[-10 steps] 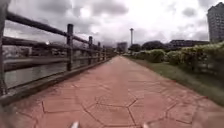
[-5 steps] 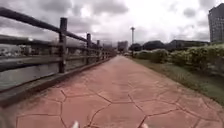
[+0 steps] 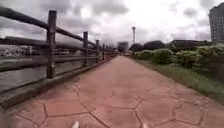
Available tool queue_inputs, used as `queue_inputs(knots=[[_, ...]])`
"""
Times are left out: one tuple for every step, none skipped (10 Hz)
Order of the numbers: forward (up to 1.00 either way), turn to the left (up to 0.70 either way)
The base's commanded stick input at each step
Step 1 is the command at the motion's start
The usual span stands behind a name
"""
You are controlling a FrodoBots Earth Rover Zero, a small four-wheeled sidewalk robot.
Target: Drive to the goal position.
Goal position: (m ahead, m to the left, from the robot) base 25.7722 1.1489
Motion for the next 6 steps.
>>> queue_inputs(knots=[[1.00,0.00],[1.00,0.00],[1.00,0.00],[1.00,0.00],[1.00,0.00],[1.00,0.00]])
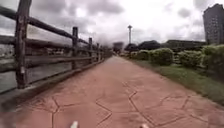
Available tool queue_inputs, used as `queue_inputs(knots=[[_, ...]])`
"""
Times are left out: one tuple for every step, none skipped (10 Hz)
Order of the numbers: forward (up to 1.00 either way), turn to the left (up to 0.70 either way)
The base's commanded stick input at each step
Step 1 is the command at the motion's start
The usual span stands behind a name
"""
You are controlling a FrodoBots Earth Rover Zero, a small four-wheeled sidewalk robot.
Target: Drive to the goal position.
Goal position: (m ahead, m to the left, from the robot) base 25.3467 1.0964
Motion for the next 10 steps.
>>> queue_inputs(knots=[[1.00,0.00],[1.00,0.00],[1.00,0.00],[1.00,0.00],[1.00,0.00],[1.00,0.00],[1.00,0.00],[1.00,0.00],[1.00,0.00],[1.00,0.00]])
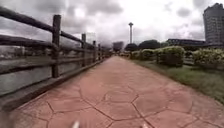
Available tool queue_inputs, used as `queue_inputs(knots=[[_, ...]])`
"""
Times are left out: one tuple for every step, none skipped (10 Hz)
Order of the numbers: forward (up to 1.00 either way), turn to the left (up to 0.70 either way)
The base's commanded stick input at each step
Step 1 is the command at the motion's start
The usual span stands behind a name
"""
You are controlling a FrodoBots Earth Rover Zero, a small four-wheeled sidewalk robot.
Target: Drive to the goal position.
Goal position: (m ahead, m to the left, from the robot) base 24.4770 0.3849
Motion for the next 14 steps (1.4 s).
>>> queue_inputs(knots=[[1.00,0.00],[1.00,0.00],[1.00,0.00],[1.00,0.00],[1.00,0.00],[1.00,0.00],[1.00,0.00],[1.00,0.00],[1.00,0.00],[1.00,0.00],[1.00,0.00],[1.00,0.00],[1.00,0.00],[1.00,-0.17]])
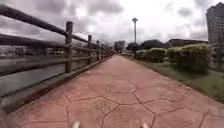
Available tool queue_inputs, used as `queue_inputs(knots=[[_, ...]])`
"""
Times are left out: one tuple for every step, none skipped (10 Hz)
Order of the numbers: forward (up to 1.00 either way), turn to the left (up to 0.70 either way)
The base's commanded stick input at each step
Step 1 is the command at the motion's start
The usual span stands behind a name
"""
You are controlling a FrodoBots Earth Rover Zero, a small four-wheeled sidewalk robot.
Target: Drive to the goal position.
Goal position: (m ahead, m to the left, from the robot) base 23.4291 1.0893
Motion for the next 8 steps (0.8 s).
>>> queue_inputs(knots=[[1.00,-0.27],[1.00,-0.15],[1.00,0.00],[1.00,0.00],[1.00,0.00],[1.00,0.00],[1.00,0.00],[1.00,0.00]])
